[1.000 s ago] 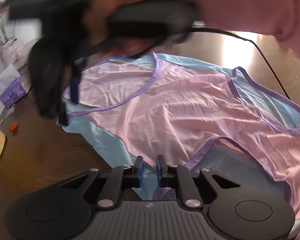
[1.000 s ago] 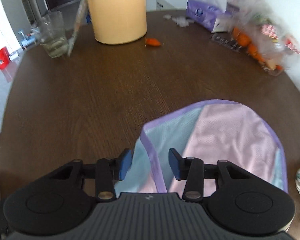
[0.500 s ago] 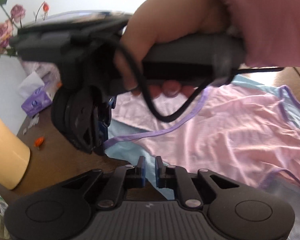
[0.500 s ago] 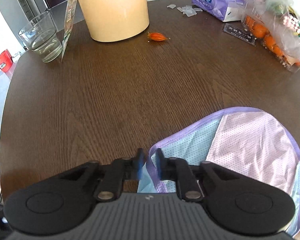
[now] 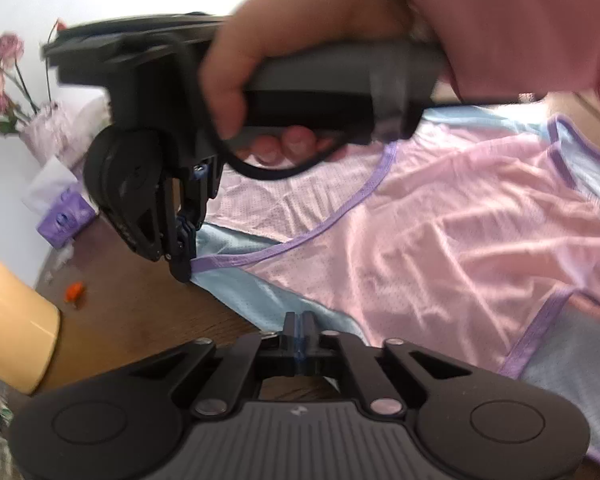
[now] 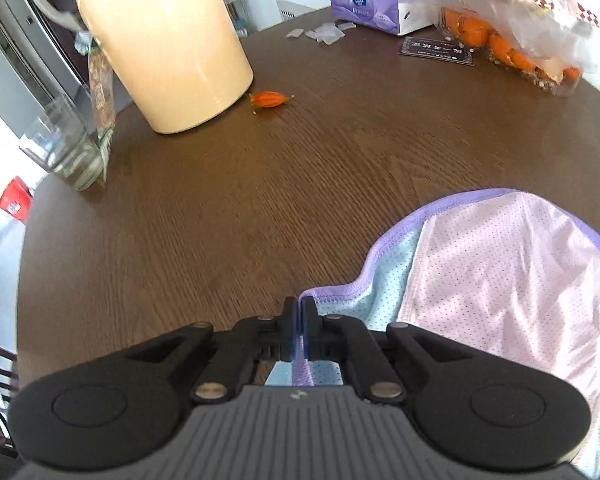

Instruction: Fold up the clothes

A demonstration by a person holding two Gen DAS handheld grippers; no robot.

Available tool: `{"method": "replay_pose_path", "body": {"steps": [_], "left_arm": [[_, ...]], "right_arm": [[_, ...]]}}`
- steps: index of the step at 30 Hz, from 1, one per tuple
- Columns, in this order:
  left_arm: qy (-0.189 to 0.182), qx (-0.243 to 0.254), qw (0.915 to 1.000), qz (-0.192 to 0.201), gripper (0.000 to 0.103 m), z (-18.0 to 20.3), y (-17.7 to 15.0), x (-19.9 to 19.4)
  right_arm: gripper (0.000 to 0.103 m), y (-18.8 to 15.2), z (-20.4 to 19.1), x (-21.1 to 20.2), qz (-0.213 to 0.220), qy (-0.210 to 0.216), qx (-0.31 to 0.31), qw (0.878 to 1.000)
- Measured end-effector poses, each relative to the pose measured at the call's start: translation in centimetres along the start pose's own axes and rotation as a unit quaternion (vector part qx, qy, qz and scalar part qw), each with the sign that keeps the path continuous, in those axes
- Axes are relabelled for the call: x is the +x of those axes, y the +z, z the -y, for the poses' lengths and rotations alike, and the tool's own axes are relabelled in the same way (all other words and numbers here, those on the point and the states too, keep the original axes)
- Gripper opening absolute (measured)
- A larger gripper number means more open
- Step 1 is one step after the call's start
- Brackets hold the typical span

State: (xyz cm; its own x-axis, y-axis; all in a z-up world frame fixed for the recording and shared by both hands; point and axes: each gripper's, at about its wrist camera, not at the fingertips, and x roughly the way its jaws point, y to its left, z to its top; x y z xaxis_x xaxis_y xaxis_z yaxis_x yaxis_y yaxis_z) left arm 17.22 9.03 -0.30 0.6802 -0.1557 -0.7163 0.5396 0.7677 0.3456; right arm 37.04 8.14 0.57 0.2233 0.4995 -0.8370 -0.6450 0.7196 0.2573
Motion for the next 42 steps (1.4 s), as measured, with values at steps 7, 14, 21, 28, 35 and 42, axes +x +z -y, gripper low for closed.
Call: {"method": "replay_pose_path", "body": {"steps": [7,14,21,28,35,42], "left_arm": [[0.047,-0.055,0.9972,0.016,0.005,-3.2,1.4,1.6],[0.033,-0.045,0.9983,-0.017,0.002,-3.3,1.1,3.0],[0.033,-0.027,0.9990,-0.014,0.000,-3.2,0.7,3.5],[0.016,-0.054,0.9984,0.006,0.012,-4.2,0.3,2.9],[0.026,-0.075,0.9963,0.034,0.023,-4.7,-0.3,0.5],[-0.005,-0.050,0.9985,0.020,0.010,-2.6,-0.2,0.2]], "right_arm": [[0.002,-0.2,0.2,0.0,0.006,0.009,0.007,1.000],[0.002,-0.1,-0.1,-0.1,0.008,0.005,0.002,1.000],[0.002,0.1,-1.0,-0.1,0.013,-0.028,-0.039,0.999],[0.042,-0.5,-1.6,-0.9,0.014,-0.017,-0.084,0.996],[0.045,-2.3,-1.1,-4.3,0.048,-0.027,-0.095,0.994],[0.029,-3.2,-1.0,-2.6,0.023,-0.006,-0.082,0.996]]}}
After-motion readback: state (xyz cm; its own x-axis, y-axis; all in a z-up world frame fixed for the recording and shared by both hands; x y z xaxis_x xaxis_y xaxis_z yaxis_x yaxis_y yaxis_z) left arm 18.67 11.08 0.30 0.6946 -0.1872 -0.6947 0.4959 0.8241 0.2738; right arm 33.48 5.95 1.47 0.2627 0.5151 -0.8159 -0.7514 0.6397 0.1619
